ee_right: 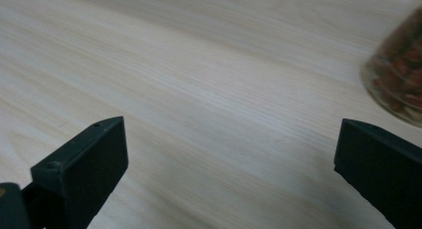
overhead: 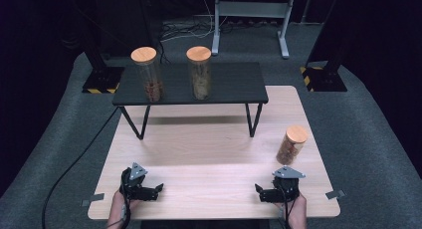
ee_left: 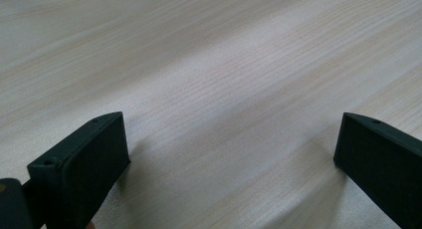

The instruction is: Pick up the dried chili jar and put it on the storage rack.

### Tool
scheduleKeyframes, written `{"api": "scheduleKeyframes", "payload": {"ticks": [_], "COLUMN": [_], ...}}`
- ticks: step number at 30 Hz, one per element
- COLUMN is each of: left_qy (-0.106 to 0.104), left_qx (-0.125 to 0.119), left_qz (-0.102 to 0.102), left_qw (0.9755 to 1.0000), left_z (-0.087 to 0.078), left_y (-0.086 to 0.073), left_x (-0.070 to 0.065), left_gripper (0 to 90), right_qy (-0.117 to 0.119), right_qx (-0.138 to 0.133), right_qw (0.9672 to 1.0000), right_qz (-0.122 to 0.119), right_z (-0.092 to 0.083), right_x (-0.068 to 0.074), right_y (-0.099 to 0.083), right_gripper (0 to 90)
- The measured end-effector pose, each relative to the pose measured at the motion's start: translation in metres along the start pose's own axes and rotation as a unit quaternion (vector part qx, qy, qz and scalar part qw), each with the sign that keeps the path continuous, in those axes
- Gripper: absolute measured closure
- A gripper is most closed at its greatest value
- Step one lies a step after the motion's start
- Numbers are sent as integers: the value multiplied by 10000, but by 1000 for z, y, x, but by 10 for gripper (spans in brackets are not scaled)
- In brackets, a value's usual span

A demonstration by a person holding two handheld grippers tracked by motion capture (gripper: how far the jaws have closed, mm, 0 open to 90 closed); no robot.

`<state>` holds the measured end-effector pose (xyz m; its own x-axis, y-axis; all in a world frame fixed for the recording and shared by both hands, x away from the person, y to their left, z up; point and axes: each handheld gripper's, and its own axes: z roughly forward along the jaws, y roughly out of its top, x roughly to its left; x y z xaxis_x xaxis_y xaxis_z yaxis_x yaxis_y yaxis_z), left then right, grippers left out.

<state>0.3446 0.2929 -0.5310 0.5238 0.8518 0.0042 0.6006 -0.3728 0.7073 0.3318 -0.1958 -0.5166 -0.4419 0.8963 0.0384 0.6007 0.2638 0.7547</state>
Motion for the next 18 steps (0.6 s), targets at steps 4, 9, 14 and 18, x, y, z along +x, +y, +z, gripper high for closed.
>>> {"api": "scheduleKeyframes", "payload": {"ticks": [4,9,14,18], "left_qy": [-7,-2,7,5], "left_qx": [-3,-16,-15,-6], "left_qz": [-4,-17,-9,11], "left_qw": [10000,10000,10000,10000], "left_z": [0,0,0,0], "left_y": [0,0,0,0], "left_x": [0,0,0,0], "left_gripper": [0,0,0,0], "right_qy": [-157,-394,-565,-714], "right_qx": [-60,-24,-80,-105], "right_qw": [9998,9991,9981,9969], "right_qz": [75,165,231,320], "right_z": [-5,-9,-12,-12], "right_x": [-10,-24,-32,-42], "right_y": [-2,-4,-6,-4], "right_gripper": [0,0,0,0]}}
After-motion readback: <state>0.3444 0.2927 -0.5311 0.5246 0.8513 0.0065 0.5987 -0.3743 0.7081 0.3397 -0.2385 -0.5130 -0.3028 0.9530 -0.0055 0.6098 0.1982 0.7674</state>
